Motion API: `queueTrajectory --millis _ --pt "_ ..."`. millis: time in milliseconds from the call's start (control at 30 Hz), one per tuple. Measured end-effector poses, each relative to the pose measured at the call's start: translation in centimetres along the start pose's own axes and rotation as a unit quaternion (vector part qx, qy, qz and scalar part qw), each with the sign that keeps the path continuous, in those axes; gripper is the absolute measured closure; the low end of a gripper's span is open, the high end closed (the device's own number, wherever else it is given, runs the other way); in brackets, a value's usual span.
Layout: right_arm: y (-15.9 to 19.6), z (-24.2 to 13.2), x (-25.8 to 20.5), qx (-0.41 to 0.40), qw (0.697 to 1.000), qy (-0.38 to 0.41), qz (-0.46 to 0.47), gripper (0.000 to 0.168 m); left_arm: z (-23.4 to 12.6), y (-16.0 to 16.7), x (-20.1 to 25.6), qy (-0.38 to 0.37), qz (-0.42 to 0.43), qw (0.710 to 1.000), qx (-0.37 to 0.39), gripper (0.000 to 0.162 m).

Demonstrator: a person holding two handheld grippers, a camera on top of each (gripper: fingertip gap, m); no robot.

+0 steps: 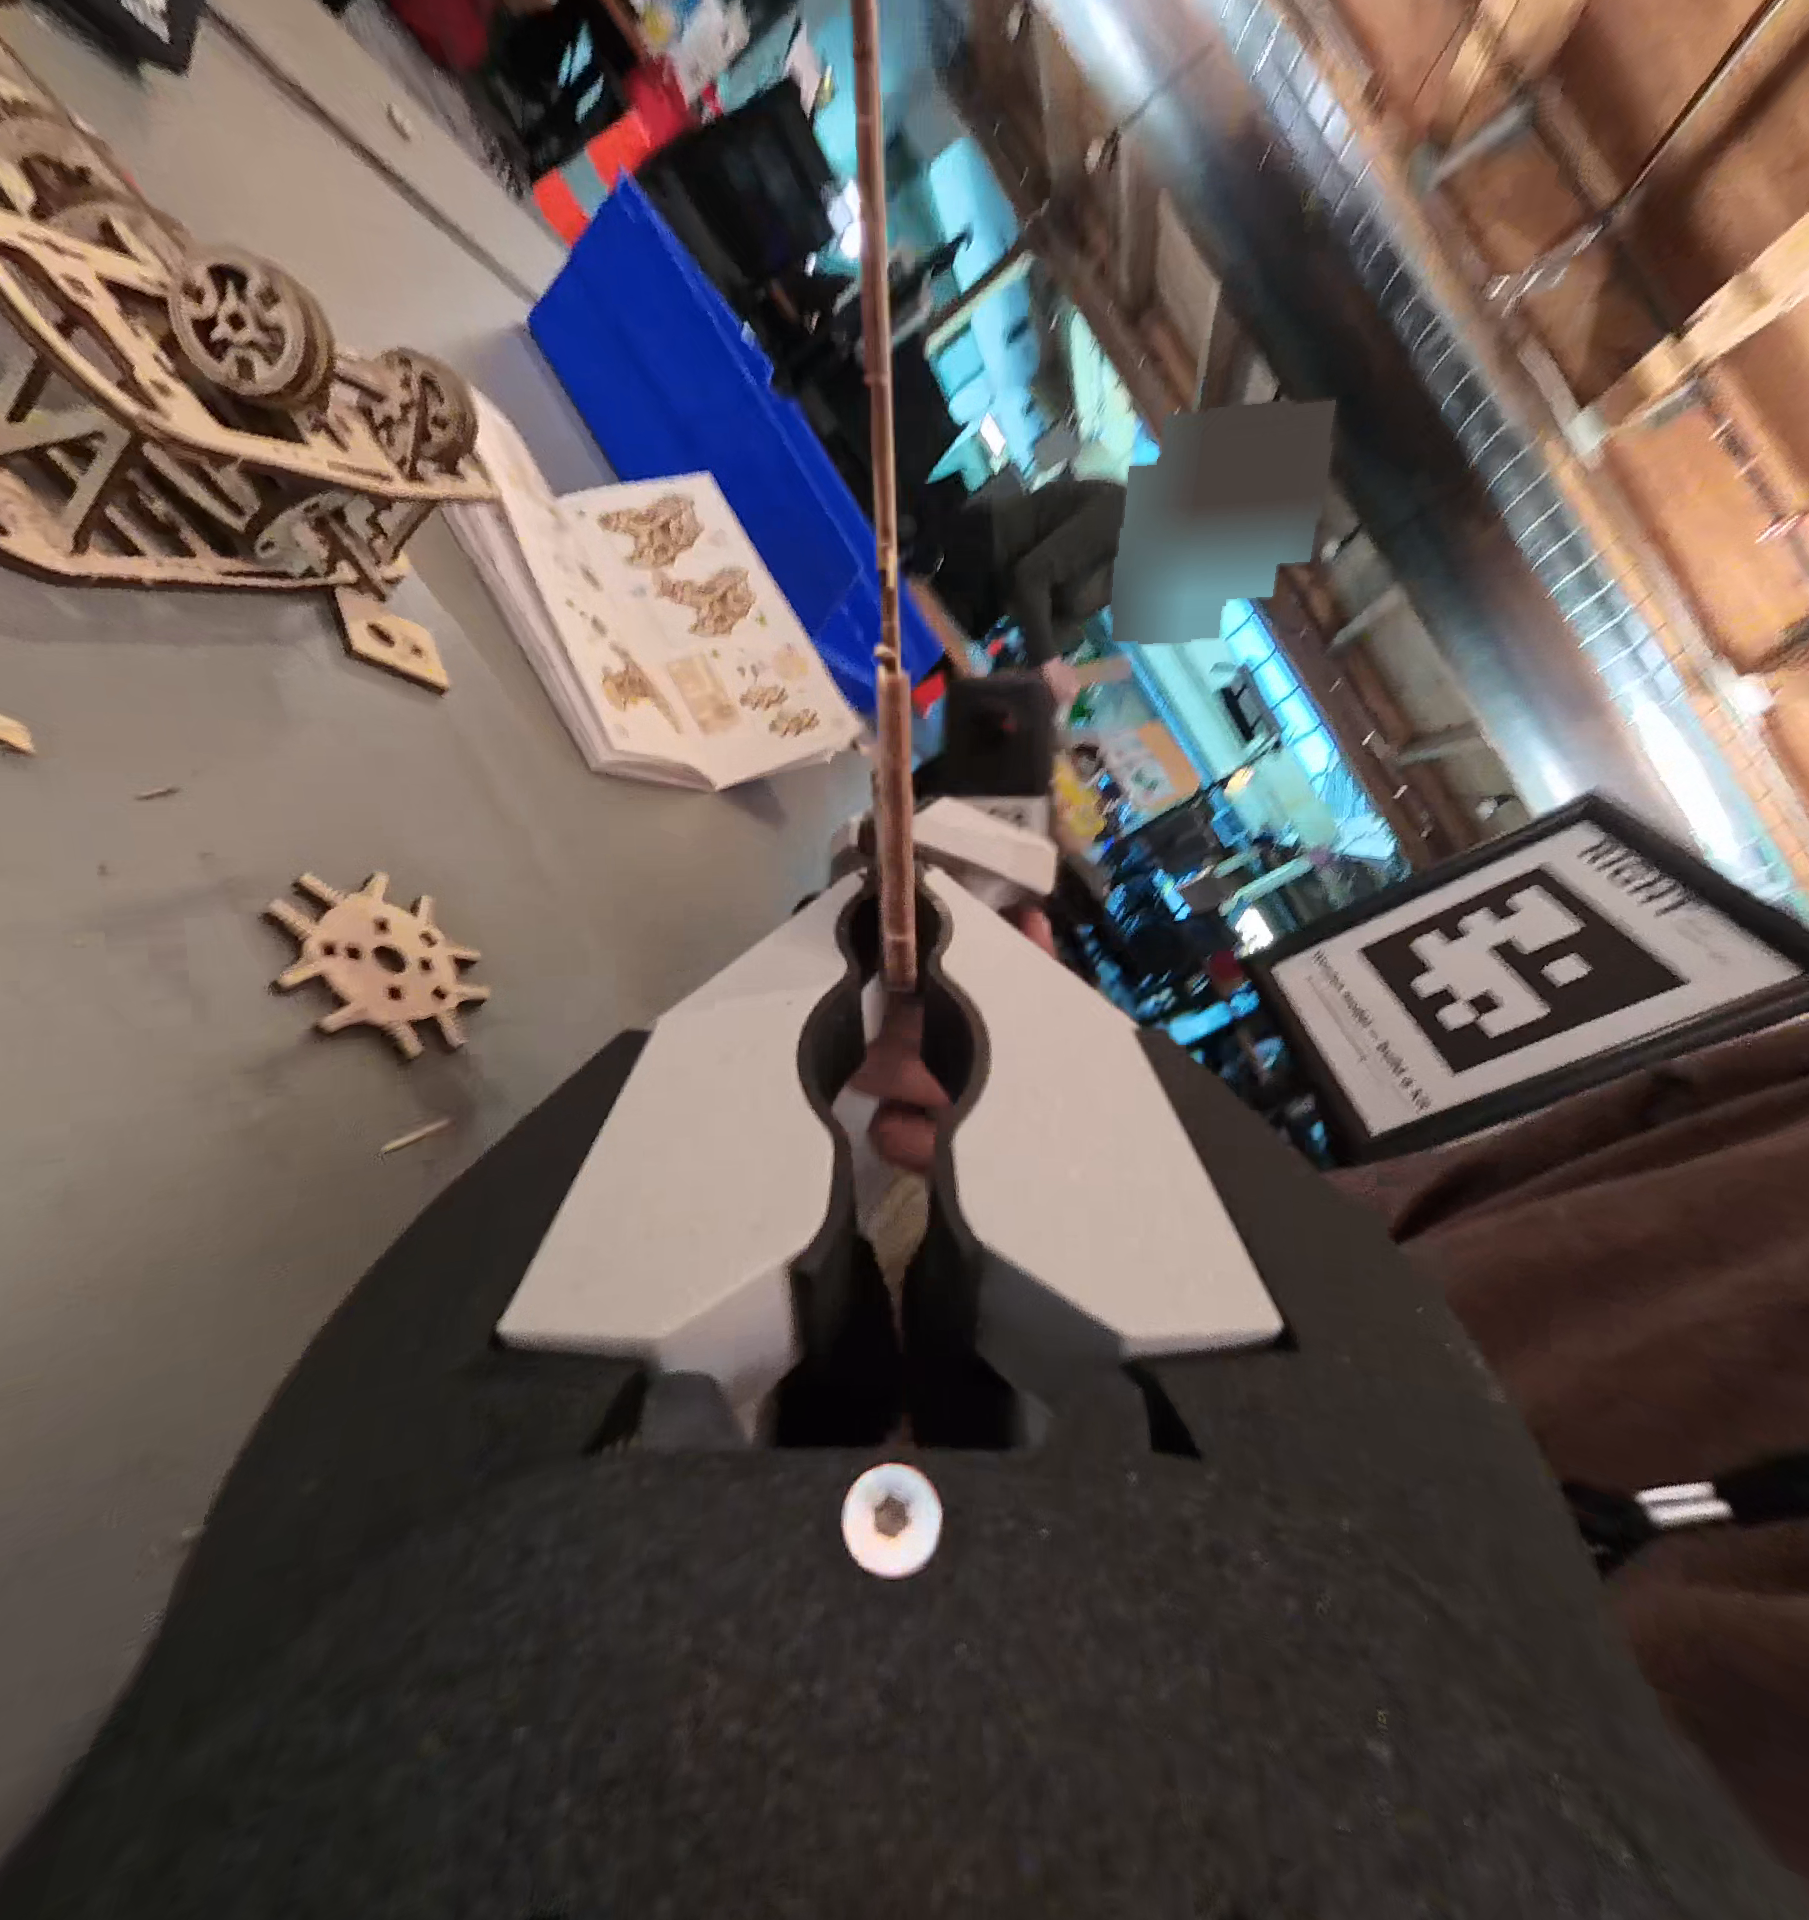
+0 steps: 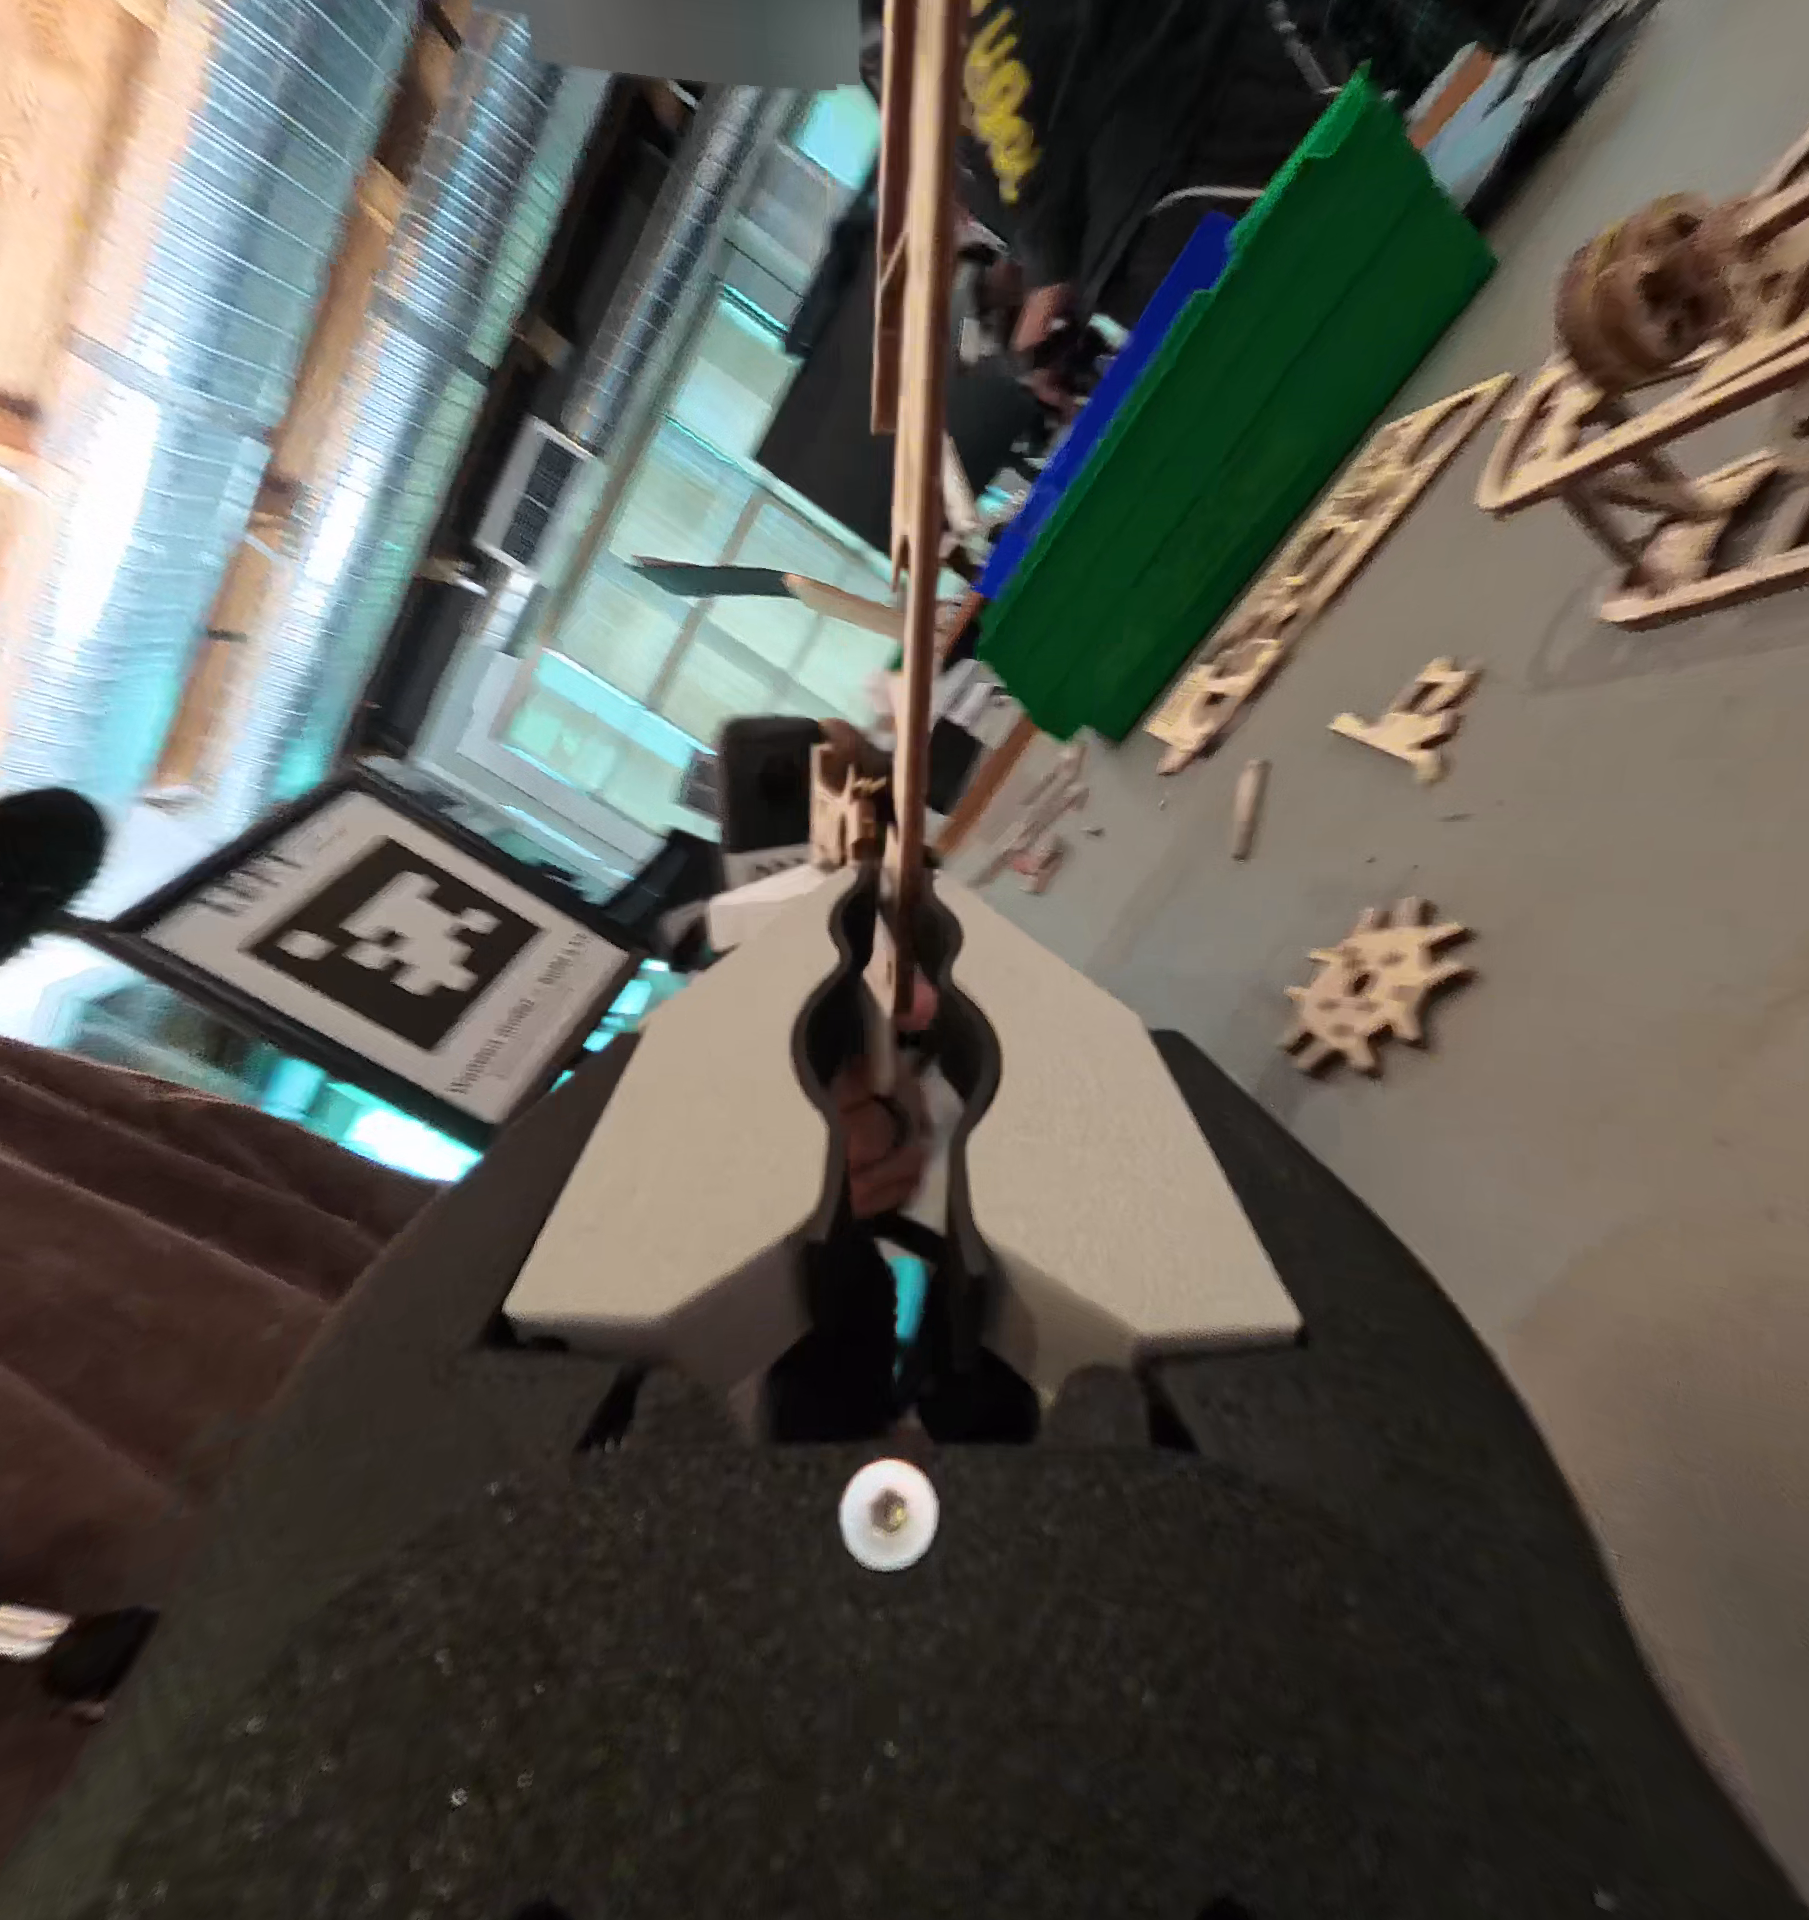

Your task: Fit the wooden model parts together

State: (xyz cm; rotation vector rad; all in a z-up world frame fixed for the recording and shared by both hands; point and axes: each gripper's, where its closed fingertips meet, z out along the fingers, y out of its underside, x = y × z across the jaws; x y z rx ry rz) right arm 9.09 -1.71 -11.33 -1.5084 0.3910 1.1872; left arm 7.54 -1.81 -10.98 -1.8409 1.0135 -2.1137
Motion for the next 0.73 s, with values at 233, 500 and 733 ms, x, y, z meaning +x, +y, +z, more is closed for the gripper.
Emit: queueTrajectory --millis 233,500,733 --pt "-0.1 0.2 -3.0 -0.151 0.924 0.092 -0.338 0.142 -1.2 3.4 -0.7 -0.005 0.056 0.984 -0.17 0.161" --pt "5.9 2.5 -2.1 -0.364 0.885 0.009 -0.289 0.151 -2.0 6.6 -0.3 -0.004 0.13 0.956 -0.264 0.16" --pt "7.1 2.8 -1.1 -0.359 0.898 -0.016 -0.255 0.157 -2.6 7.3 -1.4 -0.034 0.15 0.945 -0.289 0.16"
